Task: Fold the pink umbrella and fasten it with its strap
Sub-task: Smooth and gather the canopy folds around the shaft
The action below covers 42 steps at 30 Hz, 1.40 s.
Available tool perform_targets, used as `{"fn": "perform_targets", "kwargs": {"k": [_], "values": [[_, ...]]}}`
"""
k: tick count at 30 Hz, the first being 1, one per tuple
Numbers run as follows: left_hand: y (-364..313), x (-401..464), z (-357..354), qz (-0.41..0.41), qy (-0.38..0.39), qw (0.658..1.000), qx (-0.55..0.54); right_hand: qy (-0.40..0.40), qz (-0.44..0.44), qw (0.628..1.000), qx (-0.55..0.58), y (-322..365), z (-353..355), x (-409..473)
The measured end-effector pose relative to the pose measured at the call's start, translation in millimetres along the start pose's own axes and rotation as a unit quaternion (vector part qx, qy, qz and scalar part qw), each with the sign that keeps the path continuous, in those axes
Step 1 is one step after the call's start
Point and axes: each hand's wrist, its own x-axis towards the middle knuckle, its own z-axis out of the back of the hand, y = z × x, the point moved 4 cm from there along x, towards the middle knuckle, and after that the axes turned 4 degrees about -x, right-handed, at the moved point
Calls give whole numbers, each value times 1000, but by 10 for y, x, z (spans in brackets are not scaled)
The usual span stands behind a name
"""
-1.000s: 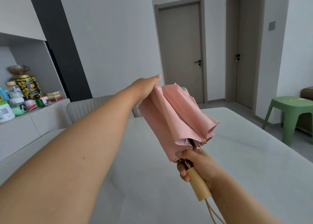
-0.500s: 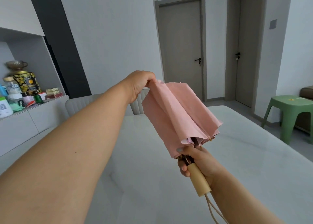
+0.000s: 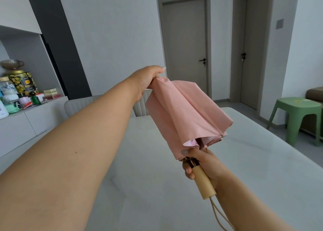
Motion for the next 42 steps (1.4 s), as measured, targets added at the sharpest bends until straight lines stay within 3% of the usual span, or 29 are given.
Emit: {"fn": "perform_targets", "kwargs": {"k": [2,6,11,15,19,23,27,32,33,35,37,38,40,42], "values": [[-36,-32,-1,4,-28,999,18,-5,-6,1000,-7,-20,13,6],[-69,-11,-26,8,-13,998,-60,1,-9,1000,-19,-29,13,7],[-98,-38,-34,-16,-10,1000,-9,3,2,1000,-15,-14,23,7],[-110,-42,-5,1,14,995,-104,6,6,1000,-19,0,26,1],[-125,-44,-17,-22,28,998,-56,6,9,1000,-20,-18,28,6],[-154,16,-2,-28,53,982,-176,6,2,1000,-19,-23,30,13],[-194,-46,-11,-43,70,986,-145,7,13,1000,-14,-8,41,18],[-225,-72,22,-59,90,964,-244,7,16,1000,-20,-22,68,29],[-203,-51,34,-53,75,972,-215,10,17,1000,-20,-17,63,22],[-156,-36,52,-33,30,998,-35,12,23,1000,-8,-10,52,17],[-117,-89,46,-13,16,990,139,14,28,999,5,-1,35,13],[-100,-109,39,0,19,986,164,15,28,999,5,1,31,13],[-95,-160,40,9,27,994,107,18,26,999,-5,4,33,8],[-98,-161,53,19,40,998,-52,18,18,1000,-17,-1,39,6]]}}
